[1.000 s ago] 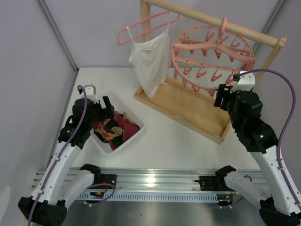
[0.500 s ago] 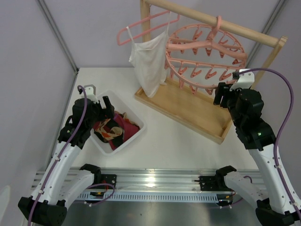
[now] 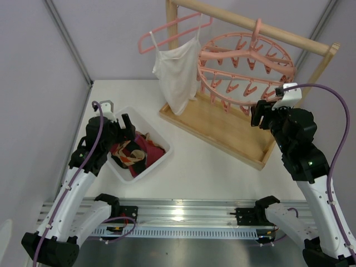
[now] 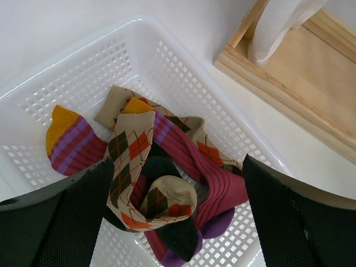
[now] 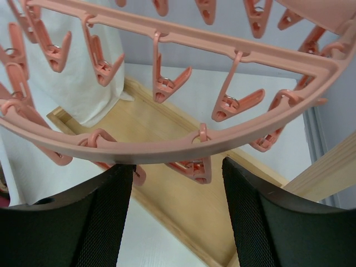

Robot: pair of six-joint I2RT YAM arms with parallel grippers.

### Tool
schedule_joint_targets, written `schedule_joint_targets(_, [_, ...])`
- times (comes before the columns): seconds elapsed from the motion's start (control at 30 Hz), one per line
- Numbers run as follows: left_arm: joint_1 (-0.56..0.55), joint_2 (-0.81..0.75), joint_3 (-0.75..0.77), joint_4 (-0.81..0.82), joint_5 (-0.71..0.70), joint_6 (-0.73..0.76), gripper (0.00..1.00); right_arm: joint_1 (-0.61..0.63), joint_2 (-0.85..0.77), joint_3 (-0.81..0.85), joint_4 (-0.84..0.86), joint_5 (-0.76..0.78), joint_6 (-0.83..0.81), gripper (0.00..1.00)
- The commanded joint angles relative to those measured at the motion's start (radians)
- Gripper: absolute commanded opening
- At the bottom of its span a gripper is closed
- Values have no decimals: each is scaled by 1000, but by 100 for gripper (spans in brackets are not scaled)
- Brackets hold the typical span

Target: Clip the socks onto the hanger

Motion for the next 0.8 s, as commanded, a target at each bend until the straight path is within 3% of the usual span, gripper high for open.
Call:
schedule_joint_targets(0.0, [5,-16,-7,17,21,18,99,-4,-8,5,34,-29,10,68])
schedule_joint_targets(0.77, [5,-13,-7,14,18,17,99,-1,4,4,41,-43,10,65])
